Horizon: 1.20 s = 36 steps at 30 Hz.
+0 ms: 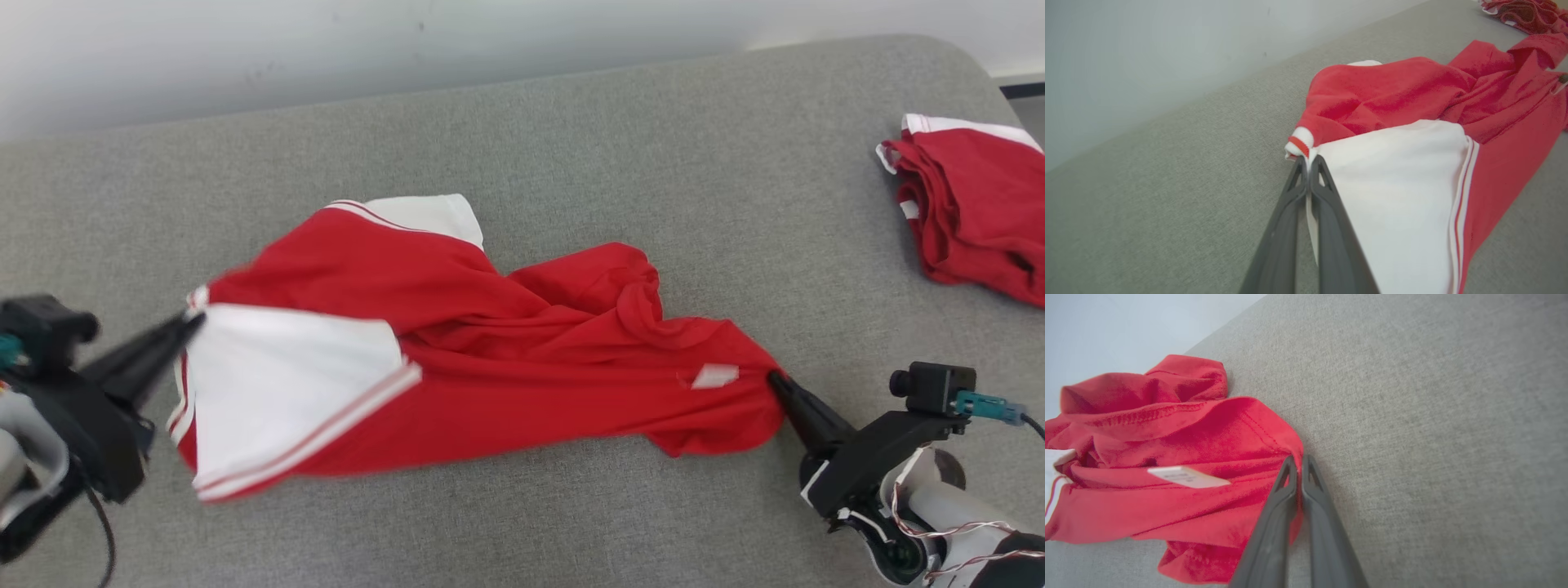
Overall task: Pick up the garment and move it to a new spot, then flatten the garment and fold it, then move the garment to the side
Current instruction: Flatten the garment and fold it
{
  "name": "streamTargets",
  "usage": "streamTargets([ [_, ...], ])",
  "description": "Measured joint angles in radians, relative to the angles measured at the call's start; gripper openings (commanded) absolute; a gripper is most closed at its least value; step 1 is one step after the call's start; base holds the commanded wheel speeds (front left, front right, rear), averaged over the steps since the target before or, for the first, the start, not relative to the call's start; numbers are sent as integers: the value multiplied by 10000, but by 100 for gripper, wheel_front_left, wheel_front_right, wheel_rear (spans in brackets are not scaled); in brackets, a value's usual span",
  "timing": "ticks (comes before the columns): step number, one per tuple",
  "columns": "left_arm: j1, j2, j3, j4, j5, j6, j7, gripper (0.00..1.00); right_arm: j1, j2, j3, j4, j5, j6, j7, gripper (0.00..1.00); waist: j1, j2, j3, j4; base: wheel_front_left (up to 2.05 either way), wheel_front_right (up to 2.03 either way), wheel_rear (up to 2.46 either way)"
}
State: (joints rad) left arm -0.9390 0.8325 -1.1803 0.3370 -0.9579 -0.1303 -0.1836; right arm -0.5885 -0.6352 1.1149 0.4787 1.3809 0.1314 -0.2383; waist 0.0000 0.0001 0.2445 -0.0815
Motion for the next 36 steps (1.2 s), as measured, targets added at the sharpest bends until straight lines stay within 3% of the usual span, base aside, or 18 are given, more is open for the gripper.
streamTargets([
  [6, -85, 518, 654, -675, -587, 88, -389, 0, -203, -282, -683, 268, -679, 0, -219, 0, 0, 0, -371, 4, 0, 0, 0],
  [12, 494, 550, 240, -1386, -915, 88, -42, 2, 59, -278, -1398, 171, -1287, 0, -232, 0, -1, -2, -576, 55, 0, 0, 0],
  [14, 678, 470, 128, -1411, -1066, 136, 69, 80, 253, -178, -1417, 134, -1361, -2, -230, 0, -1, -1, -561, 69, 0, 0, 0],
  [15, 791, 433, 104, -1430, -1078, 226, 67, 100, 295, -113, -1446, 127, -1413, -2, -230, 0, -1, -1, -546, 68, 0, 0, 0],
  [27, 1831, 589, 286, -2552, -1317, 1419, -433, 100, 743, 77, -1584, 192, -1651, -2, -232, 0, -1, -1, -522, 86, 0, 0, 0],
  [36, 1940, 464, 247, -2763, -993, 1779, -506, 100, 852, 192, -1534, 217, -1676, -2, -232, 0, -1, -1, -594, 98, 0, 0, 0],
])
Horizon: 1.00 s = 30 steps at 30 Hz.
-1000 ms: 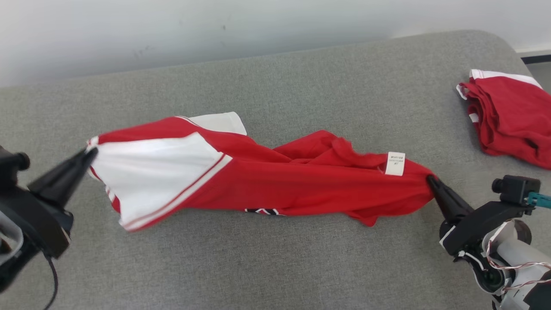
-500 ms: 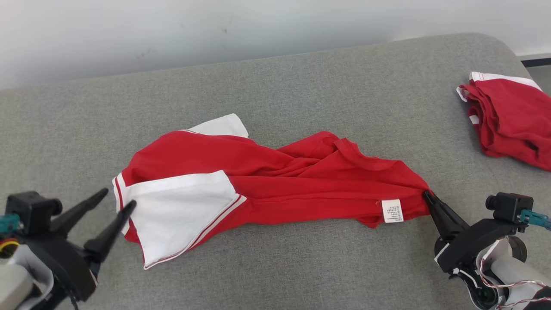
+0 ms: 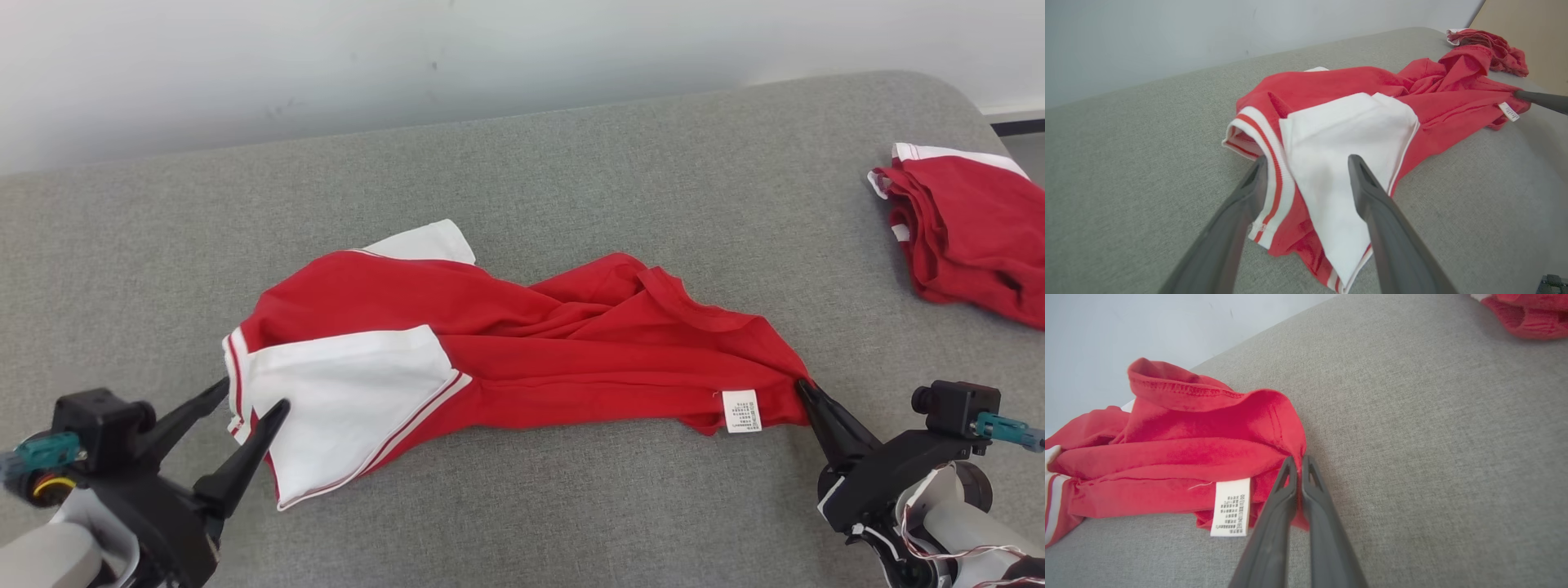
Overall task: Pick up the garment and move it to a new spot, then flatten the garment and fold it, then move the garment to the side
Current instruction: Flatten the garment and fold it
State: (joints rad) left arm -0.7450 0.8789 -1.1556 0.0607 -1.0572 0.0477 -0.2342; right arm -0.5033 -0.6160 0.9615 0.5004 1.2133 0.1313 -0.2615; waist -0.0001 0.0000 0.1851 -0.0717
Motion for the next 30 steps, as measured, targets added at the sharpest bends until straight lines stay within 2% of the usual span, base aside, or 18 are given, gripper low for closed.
streamTargets([
  [4, -267, -174, 10, 79, 487, 228, -33, 100, 0, -2, 86, 0, 6, 0, 0, 0, 0, 0, 7, -25, 0, 0, 0],
  [10, -612, -186, 370, 4, 1624, 1304, -199, 100, -14, -15, 201, -4, 104, 0, 0, 0, 1, 0, 46, -145, 0, 0, 0],
  [15, -376, -178, 527, -554, 1701, 1298, -232, 100, -40, -27, 221, -2, 182, 0, 0, 0, 1, 0, 128, -247, 0, 0, 0],
  [24, -12, -163, 462, -314, 1185, 1411, 92, 100, -58, 8, 194, -17, 190, 0, 0, 0, 1, 0, 245, -283, 0, 0, 0],
  [25, -13, -203, 456, -299, 1174, 1386, 105, 97, -67, 8, 192, -19, 190, 0, 0, 0, 1, 1, 252, -278, 0, 0, 0],
  [26, -20, -234, 433, -295, 1175, 1298, 123, 67, -92, 12, 190, -21, 190, 0, 0, 0, 0, 0, 260, -276, 0, 0, 0],
  [28, -32, -299, 405, -261, 1164, 1220, 130, 16, -167, 10, 165, -29, 190, 0, 0, 0, 1, 0, 270, -274, 0, 0, 0],
  [29, -35, -320, 389, -234, 1170, 1214, 132, 0, -191, 6, 151, -29, 188, 0, 0, 0, 1, 1, 271, -273, 0, 0, 0],
  [30, -50, -334, 364, -203, 1200, 1198, 130, 0, -195, 6, 150, -33, 186, 0, 0, 0, 1, 1, 268, -273, 0, 0, 0],
])
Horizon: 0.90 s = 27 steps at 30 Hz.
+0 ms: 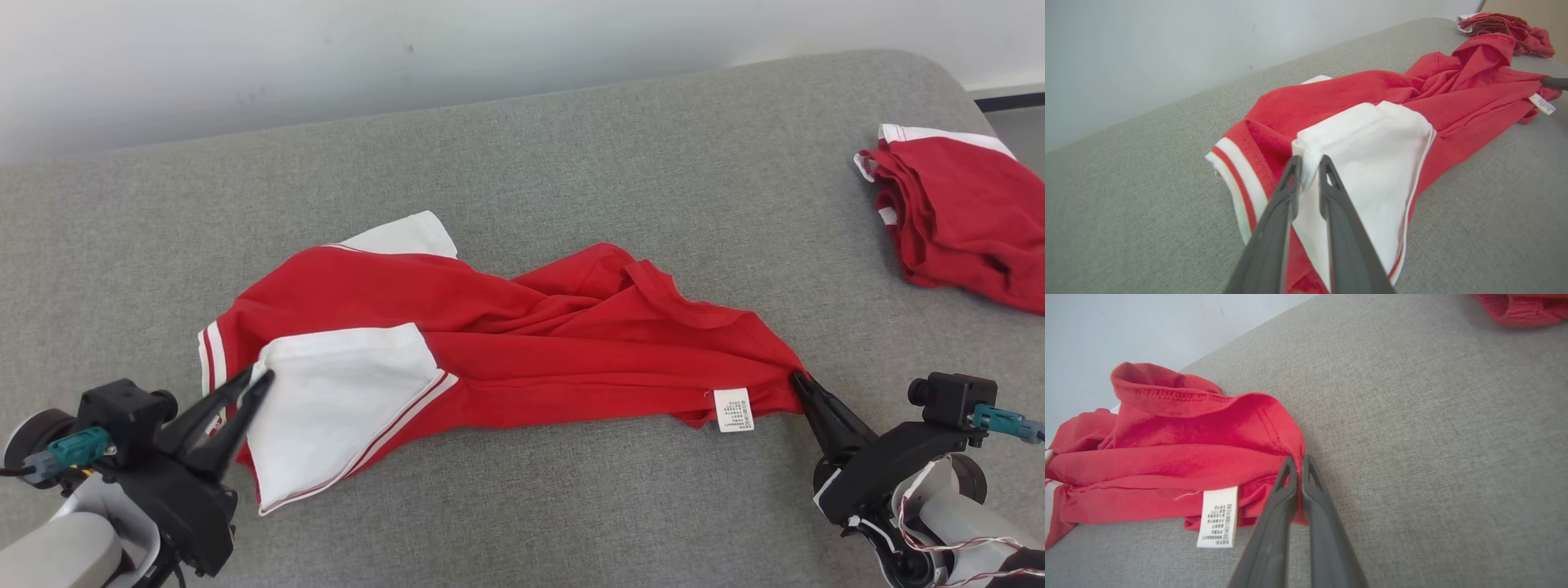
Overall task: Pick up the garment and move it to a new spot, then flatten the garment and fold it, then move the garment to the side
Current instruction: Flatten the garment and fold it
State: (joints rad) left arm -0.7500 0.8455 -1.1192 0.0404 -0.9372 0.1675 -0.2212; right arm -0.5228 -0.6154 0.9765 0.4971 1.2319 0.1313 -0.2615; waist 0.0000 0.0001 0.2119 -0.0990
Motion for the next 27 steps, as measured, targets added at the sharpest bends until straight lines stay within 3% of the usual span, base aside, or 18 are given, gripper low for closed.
streamTargets([
  [6, -86, -29, 311, 71, 165, -36, -226, 0, -7, -10, -2, -75, -21, 0, 0, 0, 0, 0, -124, 17, 0, 0, 0],
  [12, -146, 199, 1494, -510, 159, -366, -362, 0, -228, -301, -190, -679, -23, 0, 0, 0, 0, 0, -478, 64, 0, 0, 0],
  [19, -386, 447, 3317, -1392, 694, -1012, -393, 0, -1083, -965, -370, -1858, 466, 0, 59, 0, -1, -1, -1057, 117, 0, 0, 0],
  [27, -1271, 573, 4638, -1377, 957, -2056, -391, 0, -2576, -1737, -721, -2895, 1095, 0, 357, 0, -1, -1, -1846, 138, 0, 0, 0],
])
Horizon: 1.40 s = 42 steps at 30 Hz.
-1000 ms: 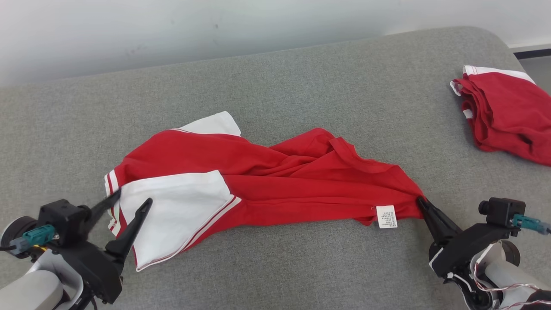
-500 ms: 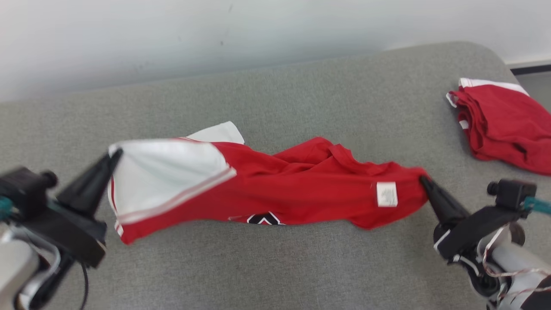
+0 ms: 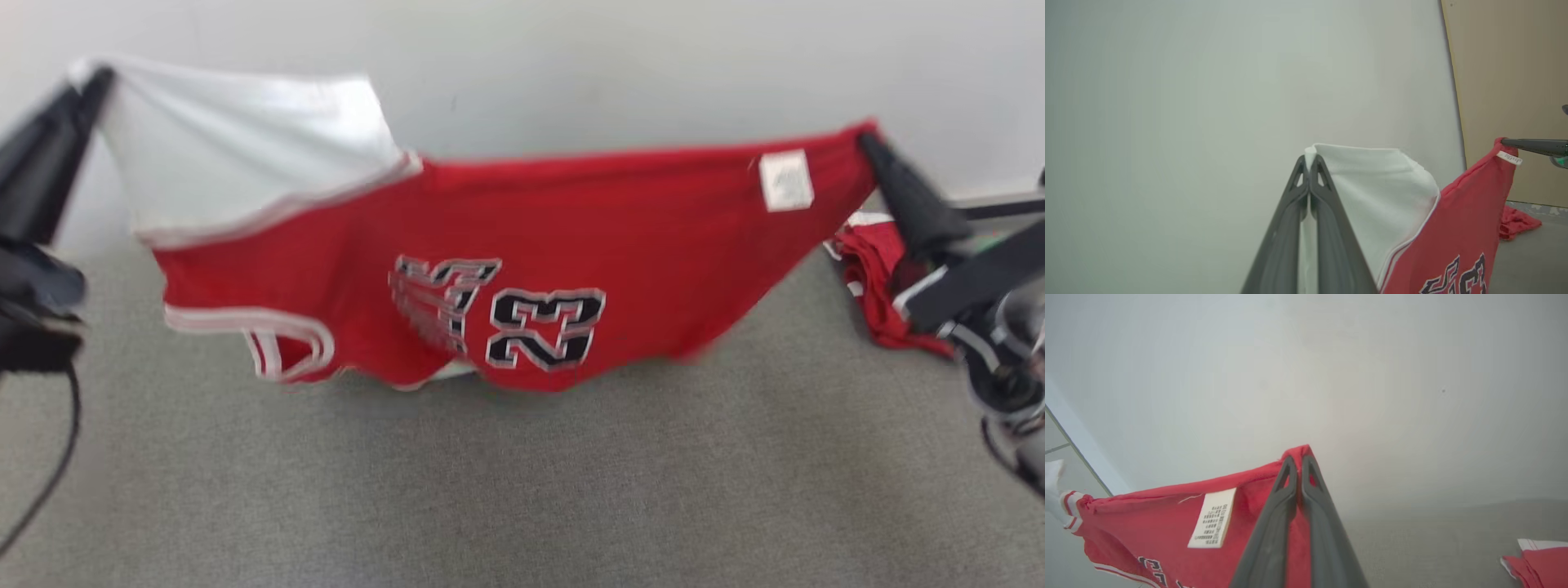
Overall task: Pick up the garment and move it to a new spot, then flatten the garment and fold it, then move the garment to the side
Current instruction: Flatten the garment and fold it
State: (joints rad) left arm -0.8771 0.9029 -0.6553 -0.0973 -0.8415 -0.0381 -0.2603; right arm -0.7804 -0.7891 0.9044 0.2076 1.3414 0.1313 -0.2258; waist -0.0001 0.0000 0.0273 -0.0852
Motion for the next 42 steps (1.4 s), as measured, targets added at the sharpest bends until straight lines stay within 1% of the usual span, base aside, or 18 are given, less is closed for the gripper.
streamTargets([
  [5, -700, -56, 608, 242, -94, -462, 0, 0, -902, -504, -284, -165, 374, 0, 286, 0, -1, 0, -395, 12, 0, 0, 0],
  [8, -1071, -100, 848, 453, -481, -675, 0, 0, -1322, -853, -403, -19, 420, 0, 460, 0, 0, 0, -595, 31, 0, 0, 0],
  [13, -1592, -115, 932, 552, -1256, -849, 121, 0, -1807, -1179, -504, -52, 629, 0, 669, 0, -1, -1, -875, 70, 0, 0, 0],
  [19, -2122, -284, 617, 146, -2243, -913, 803, 0, -1975, -1511, -491, -520, 709, 0, 685, 0, -1, 1, -1073, 136, 0, 0, 0],
  [23, -2421, -403, 412, 12, -2552, -917, 1379, 0, -1978, -1546, -341, -825, 662, 0, 727, 0, 0, 1, -1126, 123, 0, 0, 0],
  [28, -2533, -639, 142, -29, -2913, -650, 2092, 0, -2042, -1595, -171, -945, 558, 0, 817, 0, 0, 1, -1115, 97, 0, 0, 0],
  [33, -2721, -763, -115, 46, -2970, -506, 2650, 0, -2191, -1601, -48, -813, 516, 0, 1093, 0, 0, 0, -948, 90, 0, 0, 0],
  [36, -2831, -857, -203, 203, -2978, -476, 2801, 0, -2331, -1563, 54, -669, 470, 0, 1298, 0, 0, 0, -848, 97, 0, 0, 0],
  [39, -3025, -1039, -395, 589, -3007, -468, 3135, 0, -2583, -1363, 232, -313, 447, 0, 1801, 0, 0, 0, -657, 106, 0, 0, 0],
  [42, -3404, -1365, -629, 1308, -2926, -502, 3409, 0, -2957, -830, 445, 343, 399, -2, 2370, 0, 1, 1, -392, 109, 0, 0, 0],
])
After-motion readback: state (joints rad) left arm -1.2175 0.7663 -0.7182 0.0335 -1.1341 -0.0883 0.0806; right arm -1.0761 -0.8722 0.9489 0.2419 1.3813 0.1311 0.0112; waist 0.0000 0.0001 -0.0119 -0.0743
